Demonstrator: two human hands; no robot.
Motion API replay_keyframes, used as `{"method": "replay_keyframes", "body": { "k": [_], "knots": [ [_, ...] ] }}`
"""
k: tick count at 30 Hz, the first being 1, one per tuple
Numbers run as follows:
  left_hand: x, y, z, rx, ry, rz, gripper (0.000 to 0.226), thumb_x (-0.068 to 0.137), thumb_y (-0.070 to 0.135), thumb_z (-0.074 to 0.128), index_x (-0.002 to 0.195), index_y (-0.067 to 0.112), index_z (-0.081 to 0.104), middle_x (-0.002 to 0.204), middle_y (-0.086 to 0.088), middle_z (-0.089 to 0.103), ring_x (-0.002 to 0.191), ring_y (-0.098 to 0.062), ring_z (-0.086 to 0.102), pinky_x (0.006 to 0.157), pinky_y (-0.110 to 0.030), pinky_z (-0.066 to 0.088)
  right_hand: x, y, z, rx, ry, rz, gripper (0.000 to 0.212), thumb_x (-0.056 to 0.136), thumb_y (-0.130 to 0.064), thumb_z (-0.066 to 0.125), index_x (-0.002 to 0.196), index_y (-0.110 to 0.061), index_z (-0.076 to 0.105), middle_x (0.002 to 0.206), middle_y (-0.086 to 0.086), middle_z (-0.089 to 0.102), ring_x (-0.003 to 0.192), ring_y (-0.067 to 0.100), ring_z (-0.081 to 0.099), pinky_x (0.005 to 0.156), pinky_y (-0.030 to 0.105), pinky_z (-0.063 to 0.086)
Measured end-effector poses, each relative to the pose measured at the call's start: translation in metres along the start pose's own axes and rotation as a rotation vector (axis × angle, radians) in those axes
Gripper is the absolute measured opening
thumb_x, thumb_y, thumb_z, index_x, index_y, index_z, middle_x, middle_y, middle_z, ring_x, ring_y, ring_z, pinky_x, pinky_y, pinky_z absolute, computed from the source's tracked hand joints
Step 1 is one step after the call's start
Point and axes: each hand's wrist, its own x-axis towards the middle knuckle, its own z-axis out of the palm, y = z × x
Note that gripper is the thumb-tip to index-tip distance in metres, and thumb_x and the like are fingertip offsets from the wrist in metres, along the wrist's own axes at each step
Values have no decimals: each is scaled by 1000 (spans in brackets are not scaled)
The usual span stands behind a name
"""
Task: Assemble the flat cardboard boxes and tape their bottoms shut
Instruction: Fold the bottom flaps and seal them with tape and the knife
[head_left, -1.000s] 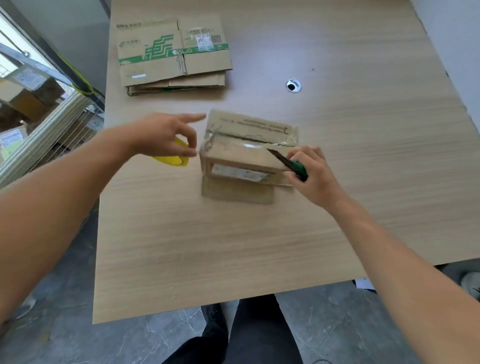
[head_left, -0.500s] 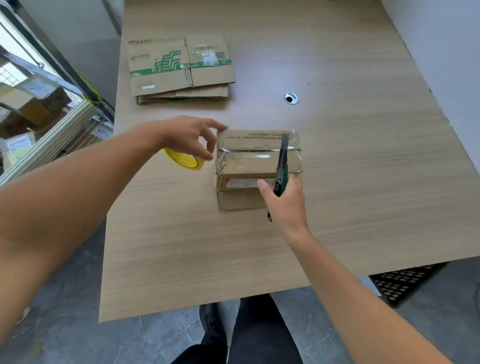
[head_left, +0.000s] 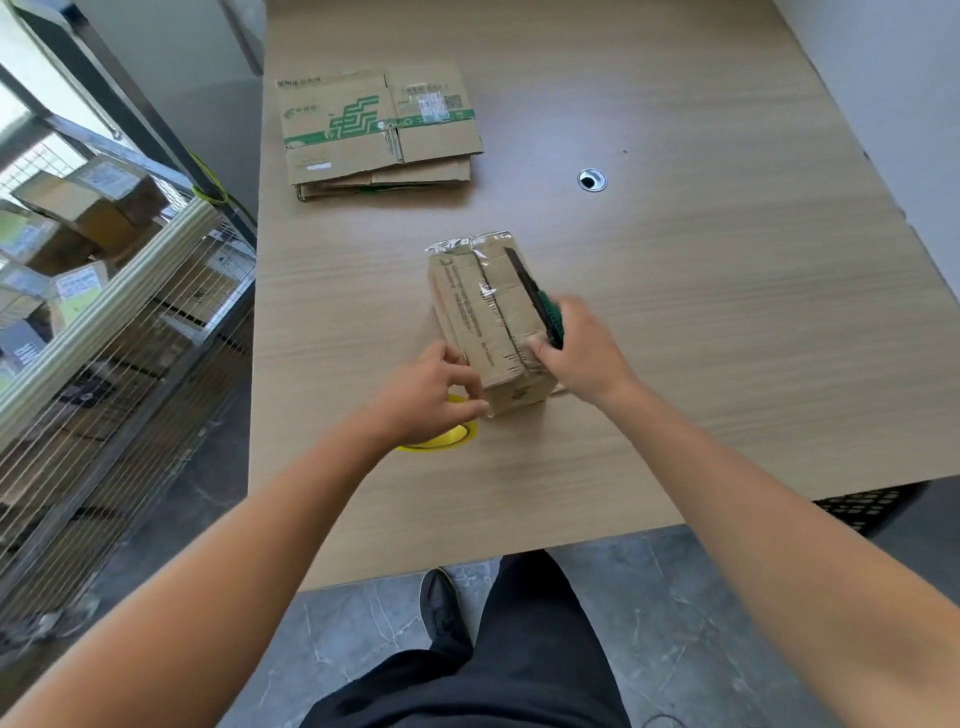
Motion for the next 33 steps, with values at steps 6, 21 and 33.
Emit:
{"method": "replay_keyframes", "body": {
  "k": [6, 21, 33],
  "knots": [
    [-21, 4, -26, -167, 179, 16, 12, 91, 35, 69, 81, 37, 63, 98, 15, 47, 85, 5, 52, 75, -23, 36, -48, -33, -11, 434, 96, 33, 19, 91, -24, 72, 89, -16, 55, 76, 5, 58, 62, 19, 53, 59, 36, 46],
    [-63, 27, -19, -454, 70, 96, 28, 97, 45, 57, 123, 38, 62, 91, -5, 73, 78, -14, 68, 71, -28, 53, -100, -74, -7, 742, 35, 223, 14, 91, -13, 73, 80, -16, 65, 58, -5, 55, 50, 11, 48, 46, 24, 40],
    [-58, -9, -24, -306, 30, -28, 16, 95, 44, 63, 103, 31, 67, 55, -1, 66, 39, -15, 51, 47, -24, 44, -98, -34, -9, 794, 252, 332, 12, 92, -12, 71, 81, -13, 65, 67, 1, 61, 52, 14, 48, 46, 26, 42]
  ]
}}
